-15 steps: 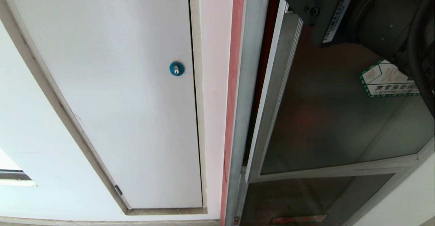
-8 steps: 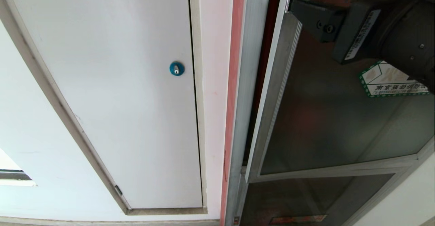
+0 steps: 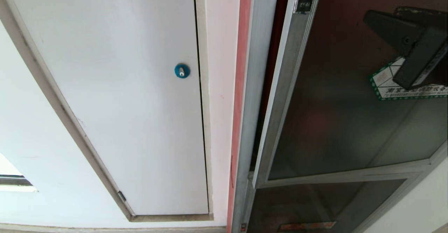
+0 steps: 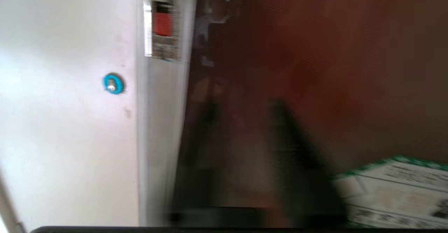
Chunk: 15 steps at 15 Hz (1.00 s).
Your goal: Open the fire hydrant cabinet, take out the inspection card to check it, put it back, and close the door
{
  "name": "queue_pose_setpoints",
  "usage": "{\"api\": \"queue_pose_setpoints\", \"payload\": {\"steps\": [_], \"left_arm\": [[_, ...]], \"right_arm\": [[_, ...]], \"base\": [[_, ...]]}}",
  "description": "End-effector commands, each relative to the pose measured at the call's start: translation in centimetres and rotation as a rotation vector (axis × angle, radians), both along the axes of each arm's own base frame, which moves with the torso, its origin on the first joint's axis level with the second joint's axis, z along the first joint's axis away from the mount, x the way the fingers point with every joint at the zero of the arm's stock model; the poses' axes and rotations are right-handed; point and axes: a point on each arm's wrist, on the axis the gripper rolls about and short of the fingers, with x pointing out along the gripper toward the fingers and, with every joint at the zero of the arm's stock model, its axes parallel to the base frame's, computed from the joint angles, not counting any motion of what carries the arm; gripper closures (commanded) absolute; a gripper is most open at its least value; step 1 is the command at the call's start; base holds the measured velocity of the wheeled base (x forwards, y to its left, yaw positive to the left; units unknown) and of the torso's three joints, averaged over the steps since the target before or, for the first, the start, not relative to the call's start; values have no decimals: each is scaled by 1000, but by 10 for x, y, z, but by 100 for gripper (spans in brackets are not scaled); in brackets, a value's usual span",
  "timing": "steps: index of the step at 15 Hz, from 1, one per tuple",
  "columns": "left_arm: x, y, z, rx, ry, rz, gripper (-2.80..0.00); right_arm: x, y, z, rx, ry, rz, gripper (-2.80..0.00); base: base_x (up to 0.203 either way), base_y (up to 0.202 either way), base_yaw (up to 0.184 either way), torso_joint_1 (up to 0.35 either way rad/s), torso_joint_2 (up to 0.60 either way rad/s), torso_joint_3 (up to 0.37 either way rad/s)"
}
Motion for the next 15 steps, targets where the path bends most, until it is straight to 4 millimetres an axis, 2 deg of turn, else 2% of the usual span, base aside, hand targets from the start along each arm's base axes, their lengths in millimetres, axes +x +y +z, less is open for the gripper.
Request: {"api": "queue_pose_setpoints", "payload": {"steps": [1,5,9,12,14,15], "left_arm": [[0,0,0,0,1,0,0],[0,0,0,0,1,0,0],[0,0,0,0,1,0,0],[0,0,0,0,1,0,0],[0,0,0,0,1,0,0],[0,0,0,0,1,0,0]], "right_arm": [[-5,-18,2,22,-15,-47,0],[-18,-63,5,61,-53,-199,0],[-42,-112,12,107,-104,-475,0],[-71,-138,15,141,-168,-697,0],[-92,-147,12,141,-188,-837,0],[-110,-149,9,142,-200,-898,0]], "base": [[0,0,0,0,0,0],[0,0,0,0,0,0],[0,0,0,0,0,0],[0,0,0,0,0,0],[0,0,0,0,0,0],[0,0,0,0,0,0]]}}
